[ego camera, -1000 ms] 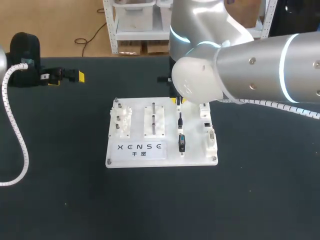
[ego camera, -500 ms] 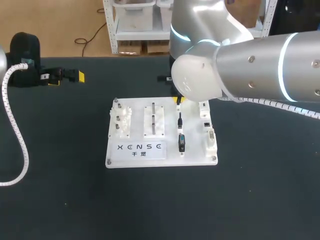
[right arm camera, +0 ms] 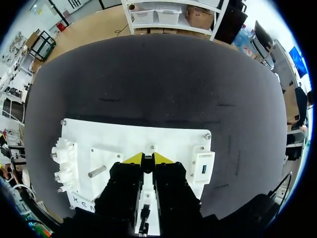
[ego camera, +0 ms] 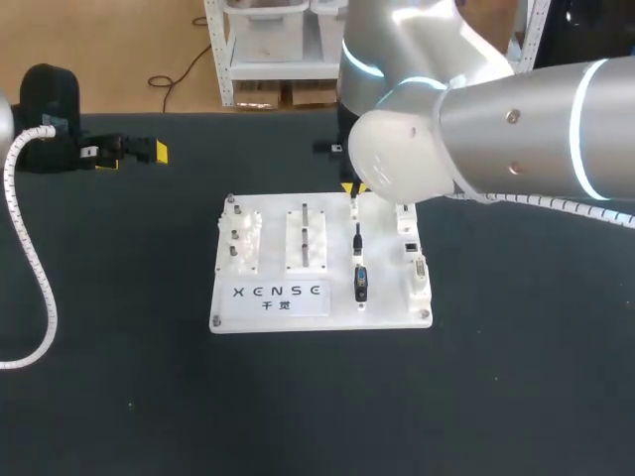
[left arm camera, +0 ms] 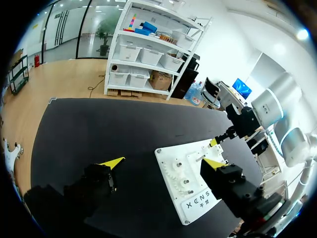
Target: Insert the USB connector, Ethernet cable, and multi-pin plug into their matching sockets one by one.
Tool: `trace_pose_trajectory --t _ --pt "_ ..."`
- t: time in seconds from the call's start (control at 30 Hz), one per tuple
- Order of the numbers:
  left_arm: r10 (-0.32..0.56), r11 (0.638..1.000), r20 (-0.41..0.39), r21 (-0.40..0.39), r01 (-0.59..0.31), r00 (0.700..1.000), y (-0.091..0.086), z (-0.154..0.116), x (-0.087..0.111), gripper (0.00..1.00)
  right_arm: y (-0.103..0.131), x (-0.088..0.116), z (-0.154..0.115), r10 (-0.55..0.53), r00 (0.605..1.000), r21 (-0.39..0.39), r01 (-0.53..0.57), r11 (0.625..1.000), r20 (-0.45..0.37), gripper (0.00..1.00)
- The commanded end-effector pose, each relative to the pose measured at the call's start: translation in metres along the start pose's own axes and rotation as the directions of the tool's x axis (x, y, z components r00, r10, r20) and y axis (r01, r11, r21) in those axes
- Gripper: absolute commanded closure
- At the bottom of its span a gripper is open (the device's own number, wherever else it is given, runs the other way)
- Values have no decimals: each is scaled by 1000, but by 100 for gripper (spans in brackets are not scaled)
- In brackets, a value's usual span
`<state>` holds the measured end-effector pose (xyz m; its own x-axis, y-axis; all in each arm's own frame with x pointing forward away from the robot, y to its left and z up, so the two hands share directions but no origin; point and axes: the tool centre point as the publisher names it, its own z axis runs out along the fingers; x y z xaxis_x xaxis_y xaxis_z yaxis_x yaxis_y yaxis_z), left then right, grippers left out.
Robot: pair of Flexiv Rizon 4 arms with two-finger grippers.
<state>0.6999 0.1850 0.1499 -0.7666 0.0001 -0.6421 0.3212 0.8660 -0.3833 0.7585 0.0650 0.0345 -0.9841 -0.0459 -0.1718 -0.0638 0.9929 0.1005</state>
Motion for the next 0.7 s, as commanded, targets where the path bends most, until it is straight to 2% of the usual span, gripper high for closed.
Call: trace_pose_trajectory --t 0.03,0.33,0.5,0.7 --pt "0 1000 0 0 0 1000 0 0 0 0 -8 8 -11 9 999 -7 -9 1000 36 100" --pt "0 1000 0 0 0 1000 0 0 0 0 -39 12 -28 27 997 6 -28 1000 74 100" --pt "0 1000 0 0 0 1000 0 0 0 0 -58 15 -27 51 996 27 -53 998 69 100" --pt "0 1000 0 0 0 1000 0 0 0 0 -69 19 -25 69 996 38 -71 997 62 100"
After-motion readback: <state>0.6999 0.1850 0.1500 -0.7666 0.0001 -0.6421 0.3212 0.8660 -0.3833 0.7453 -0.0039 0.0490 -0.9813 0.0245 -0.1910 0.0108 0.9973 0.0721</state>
